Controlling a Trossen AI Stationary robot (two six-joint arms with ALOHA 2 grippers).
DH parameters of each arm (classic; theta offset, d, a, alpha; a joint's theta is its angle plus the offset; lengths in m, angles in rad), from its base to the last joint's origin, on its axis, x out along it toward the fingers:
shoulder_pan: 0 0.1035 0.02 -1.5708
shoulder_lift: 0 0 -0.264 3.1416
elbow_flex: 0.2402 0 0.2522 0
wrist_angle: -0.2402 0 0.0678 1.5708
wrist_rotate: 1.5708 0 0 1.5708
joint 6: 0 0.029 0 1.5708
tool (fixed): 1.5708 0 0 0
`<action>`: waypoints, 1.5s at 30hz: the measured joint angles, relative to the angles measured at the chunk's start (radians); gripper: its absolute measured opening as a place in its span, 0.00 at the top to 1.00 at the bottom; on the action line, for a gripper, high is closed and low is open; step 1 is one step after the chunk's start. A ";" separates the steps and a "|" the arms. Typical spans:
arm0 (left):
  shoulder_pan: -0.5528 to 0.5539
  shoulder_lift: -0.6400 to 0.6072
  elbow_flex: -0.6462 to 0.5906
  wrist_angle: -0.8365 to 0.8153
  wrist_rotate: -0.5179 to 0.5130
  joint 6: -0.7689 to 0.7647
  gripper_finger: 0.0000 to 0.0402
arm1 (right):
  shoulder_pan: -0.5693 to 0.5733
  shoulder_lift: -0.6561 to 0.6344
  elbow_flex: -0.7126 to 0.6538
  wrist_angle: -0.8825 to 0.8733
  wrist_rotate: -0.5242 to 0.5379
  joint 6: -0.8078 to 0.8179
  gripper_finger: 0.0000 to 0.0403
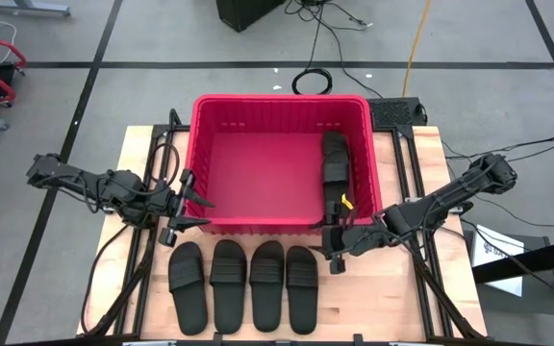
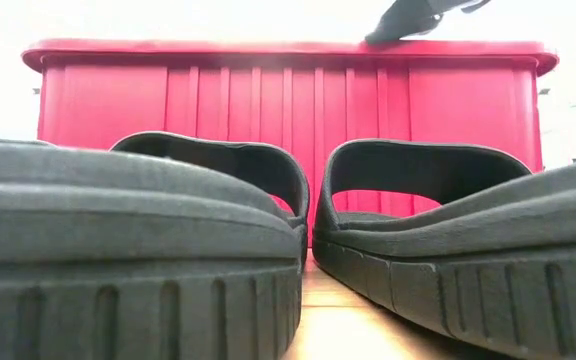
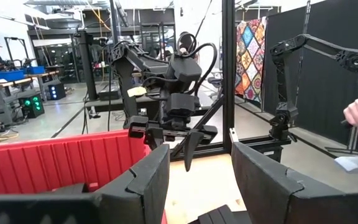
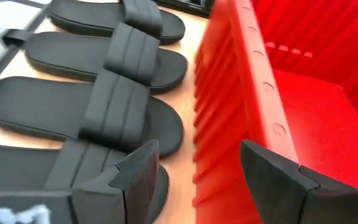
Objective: Pick and place slides into bin
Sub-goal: Adjust the red bin, then put the black slide into the red bin
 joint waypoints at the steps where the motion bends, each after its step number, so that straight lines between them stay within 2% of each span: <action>1: 0.000 0.000 0.000 0.000 0.000 -0.003 0.55 | -0.001 0.000 -0.001 0.023 -0.037 -0.006 0.46; 6: 0.000 0.000 0.000 0.002 0.011 -0.007 0.55 | 0.024 0.001 -0.003 0.150 -0.136 -0.067 0.46; 16: -0.055 0.000 0.000 0.047 0.057 -0.022 0.55 | 0.112 0.001 0.002 0.291 -0.165 -0.120 0.46; 22: -0.122 0.000 0.000 0.073 0.045 0.009 0.55 | 0.179 0.011 0.059 0.290 -0.079 -0.134 0.46; 27: -0.163 0.000 0.000 0.074 -0.030 0.029 0.55 | 0.225 0.066 0.132 0.244 -0.032 -0.143 0.46; 33: -0.197 0.000 0.000 0.076 -0.058 0.031 0.55 | 0.264 0.207 0.338 0.051 0.046 -0.130 0.46; 39: -0.226 0.000 0.000 0.065 -0.083 0.036 0.55 | 0.309 0.360 0.565 -0.235 0.110 -0.055 0.46; 45: -0.244 0.000 0.000 0.063 -0.131 0.036 0.55 | 0.362 0.468 0.735 -0.478 0.208 0.024 0.46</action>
